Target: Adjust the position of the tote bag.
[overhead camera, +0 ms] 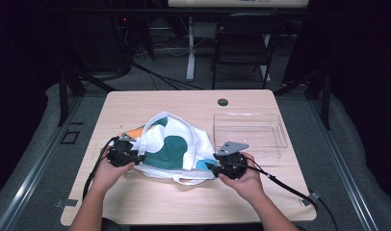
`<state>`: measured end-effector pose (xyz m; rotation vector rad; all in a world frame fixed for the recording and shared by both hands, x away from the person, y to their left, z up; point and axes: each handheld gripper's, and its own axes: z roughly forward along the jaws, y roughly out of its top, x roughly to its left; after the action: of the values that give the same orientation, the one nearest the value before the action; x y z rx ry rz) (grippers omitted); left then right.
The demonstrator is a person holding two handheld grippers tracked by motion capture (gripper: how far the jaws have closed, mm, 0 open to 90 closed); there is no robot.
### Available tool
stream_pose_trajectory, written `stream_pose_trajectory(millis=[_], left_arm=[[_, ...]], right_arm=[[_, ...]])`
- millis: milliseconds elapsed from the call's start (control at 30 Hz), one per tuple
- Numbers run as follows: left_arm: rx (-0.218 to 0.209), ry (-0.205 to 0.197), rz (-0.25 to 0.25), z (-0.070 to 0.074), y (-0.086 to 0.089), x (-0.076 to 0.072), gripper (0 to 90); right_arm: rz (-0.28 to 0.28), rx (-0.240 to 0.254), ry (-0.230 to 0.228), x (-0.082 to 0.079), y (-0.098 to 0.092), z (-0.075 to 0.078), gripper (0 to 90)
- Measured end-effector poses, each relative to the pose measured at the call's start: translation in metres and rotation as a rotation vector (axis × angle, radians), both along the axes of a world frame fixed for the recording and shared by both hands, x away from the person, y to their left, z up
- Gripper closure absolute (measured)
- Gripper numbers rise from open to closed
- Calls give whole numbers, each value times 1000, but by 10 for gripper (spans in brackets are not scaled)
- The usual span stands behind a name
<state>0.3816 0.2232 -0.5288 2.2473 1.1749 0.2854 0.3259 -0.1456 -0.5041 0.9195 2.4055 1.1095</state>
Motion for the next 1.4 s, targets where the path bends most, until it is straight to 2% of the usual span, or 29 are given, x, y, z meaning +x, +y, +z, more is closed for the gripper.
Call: stream_pose_trajectory(millis=[100, 167, 200, 500, 833, 1167, 1400], left_arm=[[13, -8, 7, 0, 0, 0, 668], [13, -9, 9, 0, 0, -1, 688], [-3, 0, 3, 1, 1, -1, 735], [4, 6, -6, 2, 2, -1, 860], [10, 2, -13, 4, 2, -1, 876], [-4, -1, -11, 6, 3, -2, 876], [-8, -25, -15, 14, 3, -4, 877]], right_arm=[[3, 0, 0, 0, -1, 1, 546], [1, 0, -2, -1, -1, 1, 546], [4, 5, -1, -1, 0, 1, 547], [9, -1, 7, 0, 1, -1, 547], [7, 0, 3, 0, 1, -1, 547], [10, 2, 6, -1, 1, -2, 547], [11, 14, 10, -1, 1, -1, 549]])
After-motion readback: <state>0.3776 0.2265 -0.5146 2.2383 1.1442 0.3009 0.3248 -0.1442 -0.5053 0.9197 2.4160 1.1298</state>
